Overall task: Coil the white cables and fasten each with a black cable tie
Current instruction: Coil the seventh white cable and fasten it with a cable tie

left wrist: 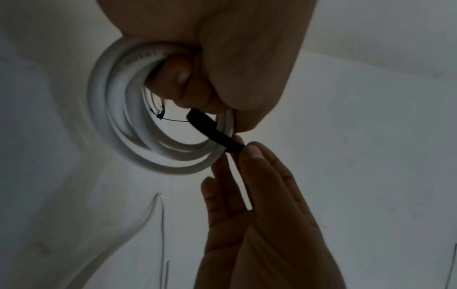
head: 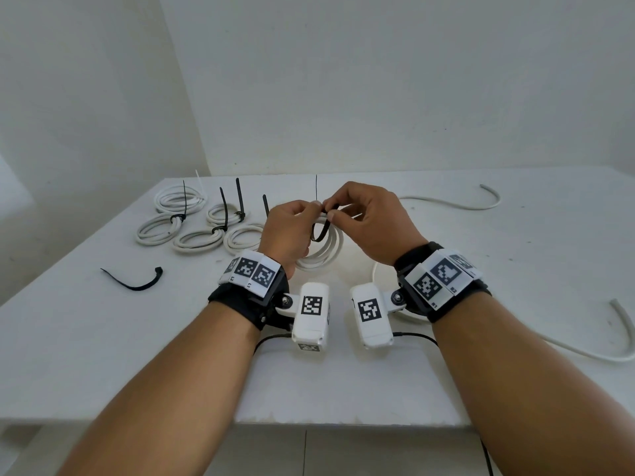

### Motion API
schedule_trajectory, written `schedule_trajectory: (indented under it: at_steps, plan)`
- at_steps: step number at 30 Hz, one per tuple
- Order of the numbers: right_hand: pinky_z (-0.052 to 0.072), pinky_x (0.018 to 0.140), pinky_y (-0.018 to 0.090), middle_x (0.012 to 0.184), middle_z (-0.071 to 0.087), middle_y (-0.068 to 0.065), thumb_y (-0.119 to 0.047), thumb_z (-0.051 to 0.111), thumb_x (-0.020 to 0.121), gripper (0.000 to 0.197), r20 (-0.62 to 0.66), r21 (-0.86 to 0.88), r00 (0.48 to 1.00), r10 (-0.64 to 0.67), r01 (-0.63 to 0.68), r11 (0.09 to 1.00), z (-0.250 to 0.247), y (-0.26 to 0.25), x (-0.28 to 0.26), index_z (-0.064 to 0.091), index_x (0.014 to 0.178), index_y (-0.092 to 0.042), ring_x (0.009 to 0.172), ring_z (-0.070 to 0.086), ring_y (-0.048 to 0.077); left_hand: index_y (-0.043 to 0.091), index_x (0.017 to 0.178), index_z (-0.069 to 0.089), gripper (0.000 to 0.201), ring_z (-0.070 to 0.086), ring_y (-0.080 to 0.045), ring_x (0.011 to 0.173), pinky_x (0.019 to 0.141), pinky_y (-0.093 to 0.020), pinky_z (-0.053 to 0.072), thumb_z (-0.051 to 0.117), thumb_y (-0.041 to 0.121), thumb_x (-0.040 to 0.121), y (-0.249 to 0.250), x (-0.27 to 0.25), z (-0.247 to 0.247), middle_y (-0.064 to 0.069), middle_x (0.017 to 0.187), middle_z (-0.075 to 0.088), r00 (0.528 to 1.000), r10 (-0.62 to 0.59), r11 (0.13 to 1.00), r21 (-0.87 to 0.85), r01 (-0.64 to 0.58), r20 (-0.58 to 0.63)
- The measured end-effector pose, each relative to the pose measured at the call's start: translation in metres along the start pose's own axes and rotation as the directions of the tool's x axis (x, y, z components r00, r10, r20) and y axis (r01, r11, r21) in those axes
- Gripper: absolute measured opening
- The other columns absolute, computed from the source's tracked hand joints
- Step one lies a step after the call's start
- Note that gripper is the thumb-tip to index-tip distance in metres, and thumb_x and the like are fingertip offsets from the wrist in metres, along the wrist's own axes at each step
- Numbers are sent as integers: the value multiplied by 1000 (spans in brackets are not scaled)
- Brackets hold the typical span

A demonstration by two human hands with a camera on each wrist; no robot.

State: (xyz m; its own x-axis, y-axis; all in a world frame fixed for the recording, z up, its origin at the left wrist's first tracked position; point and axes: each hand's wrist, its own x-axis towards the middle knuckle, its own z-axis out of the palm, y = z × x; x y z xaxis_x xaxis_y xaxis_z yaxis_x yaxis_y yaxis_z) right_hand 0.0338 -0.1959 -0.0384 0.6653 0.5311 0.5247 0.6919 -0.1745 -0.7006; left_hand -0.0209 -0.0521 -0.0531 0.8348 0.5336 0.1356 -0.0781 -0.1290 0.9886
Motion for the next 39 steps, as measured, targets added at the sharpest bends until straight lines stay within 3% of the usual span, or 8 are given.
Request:
schedule_trajectory:
  at_steps: [7, 13, 19, 22, 25, 30, 36, 39]
  plan:
    - [47, 59, 17, 81, 74, -11, -17, 71, 87, 4, -21, -4, 999, 48, -48, 999, -2, 0, 0, 72, 86, -20, 71, 70, 2, 22, 71, 67, 25, 37, -12, 40, 46, -24, 31, 59, 30, 93, -4, 2, 3, 4, 48, 48, 999, 51, 996, 78, -51, 3]
    - [52, 79, 18, 104, 73, -13, -15, 70, 86, 9, 148, -105, 988, 36, -21, 994, -3, -2, -1, 73, 86, -23, 87, 68, 0, 20, 73, 63, 26, 45, -13, 48, 56, -28, 34, 51, 30, 93, -11, 6, 4, 7, 52, 51, 999, 42, 989, 142, -40, -14]
    - [55, 81, 28, 87, 76, -3, -15, 71, 85, 9, 32, -207, 999, -14, 20, 978, -1, -2, -1, 78, 88, -17, 76, 68, 7, 18, 78, 63, 25, 41, -11, 41, 49, -27, 30, 50, 26, 98, -7, 5, 6, 4, 47, 50, 998, 65, 985, 161, -68, 27]
    - [53, 78, 20, 79, 75, -5, -15, 70, 84, 10, -28, -223, 999, -25, 18, 975, -5, -4, 0, 79, 88, -16, 75, 68, 7, 23, 76, 62, 24, 41, -3, 38, 50, -27, 30, 50, 25, 96, -5, 3, 6, 12, 41, 50, 993, 101, 967, 229, -111, 57]
    - [44, 70, 6, 82, 72, -12, -16, 69, 86, 7, 45, -188, 999, 13, -4, 982, -6, -4, -1, 75, 89, -18, 81, 68, 1, 23, 74, 60, 24, 43, -7, 42, 51, -28, 30, 49, 24, 95, -7, 0, 7, 13, 44, 50, 992, 110, 962, 245, -123, 66]
    - [50, 77, 21, 97, 73, -7, -17, 70, 86, 8, 140, -197, 990, 10, 19, 980, -3, -2, -2, 71, 84, -25, 87, 68, 6, 16, 73, 57, 26, 41, -9, 41, 50, -28, 30, 47, 21, 96, -6, 1, 6, 8, 44, 49, 995, 87, 971, 218, -96, 50]
    - [55, 80, 30, 81, 75, -2, -15, 68, 84, 11, 59, -273, 998, -7, 23, 962, -1, -6, -1, 78, 86, -17, 77, 68, 13, 18, 66, 57, 32, 39, -9, 39, 48, -26, 30, 46, 17, 96, -6, -1, 7, 8, 42, 46, 995, 78, 974, 207, -90, 67]
    - [55, 76, 31, 75, 74, 0, -15, 67, 83, 11, 41, -290, 999, -18, 29, 957, 0, -10, -2, 78, 84, -14, 73, 66, 16, 19, 73, 62, 26, 38, -8, 38, 47, -26, 29, 48, 18, 95, -6, 1, 6, 10, 43, 48, 993, 83, 970, 220, -101, 88]
